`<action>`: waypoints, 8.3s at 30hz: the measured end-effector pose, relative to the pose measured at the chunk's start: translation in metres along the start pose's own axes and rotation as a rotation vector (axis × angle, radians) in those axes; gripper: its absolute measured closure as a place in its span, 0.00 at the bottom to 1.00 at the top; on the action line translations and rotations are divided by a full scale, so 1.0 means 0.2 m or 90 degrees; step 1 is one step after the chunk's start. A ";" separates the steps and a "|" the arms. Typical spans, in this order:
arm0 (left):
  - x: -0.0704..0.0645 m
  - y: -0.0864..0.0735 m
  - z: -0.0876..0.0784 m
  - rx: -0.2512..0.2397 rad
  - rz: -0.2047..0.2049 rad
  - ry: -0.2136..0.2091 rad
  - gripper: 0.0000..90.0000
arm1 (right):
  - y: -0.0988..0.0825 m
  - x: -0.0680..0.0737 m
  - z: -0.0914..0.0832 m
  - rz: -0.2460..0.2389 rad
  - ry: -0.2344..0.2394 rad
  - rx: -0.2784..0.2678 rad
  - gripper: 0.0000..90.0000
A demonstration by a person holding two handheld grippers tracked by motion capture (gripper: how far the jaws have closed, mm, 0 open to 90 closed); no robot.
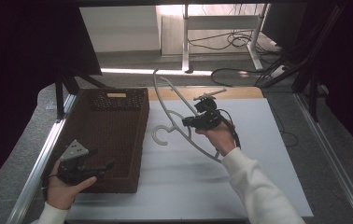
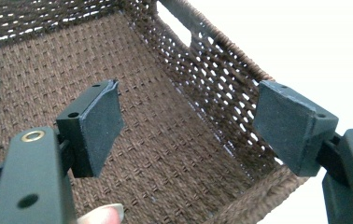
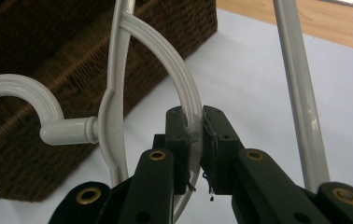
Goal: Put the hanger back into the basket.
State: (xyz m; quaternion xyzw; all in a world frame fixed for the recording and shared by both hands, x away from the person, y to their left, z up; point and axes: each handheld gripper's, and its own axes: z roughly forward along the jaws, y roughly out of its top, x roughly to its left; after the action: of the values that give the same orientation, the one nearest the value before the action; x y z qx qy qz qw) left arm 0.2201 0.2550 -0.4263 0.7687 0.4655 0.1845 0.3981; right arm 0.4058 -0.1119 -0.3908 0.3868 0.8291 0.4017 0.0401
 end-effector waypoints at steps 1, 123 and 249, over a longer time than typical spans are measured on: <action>0.00 0.00 0.00 0.000 0.000 0.000 0.26 | 0.00 0.00 -0.01 0.009 0.005 -0.008 0.90; -0.28 0.49 0.38 -0.066 -0.127 -0.364 0.91 | -0.53 -0.21 -0.30 0.067 0.048 -0.095 0.36; 0.57 0.13 0.07 0.063 -0.081 -0.250 0.91 | -0.61 -0.27 -0.24 0.073 -0.011 -0.024 0.31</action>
State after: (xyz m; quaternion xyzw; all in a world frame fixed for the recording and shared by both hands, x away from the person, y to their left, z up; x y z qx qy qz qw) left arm 0.3000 0.3402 -0.4249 0.7777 0.4349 -0.0172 0.4537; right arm 0.3510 -0.2245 -0.4558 0.4361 0.7974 0.4159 0.0316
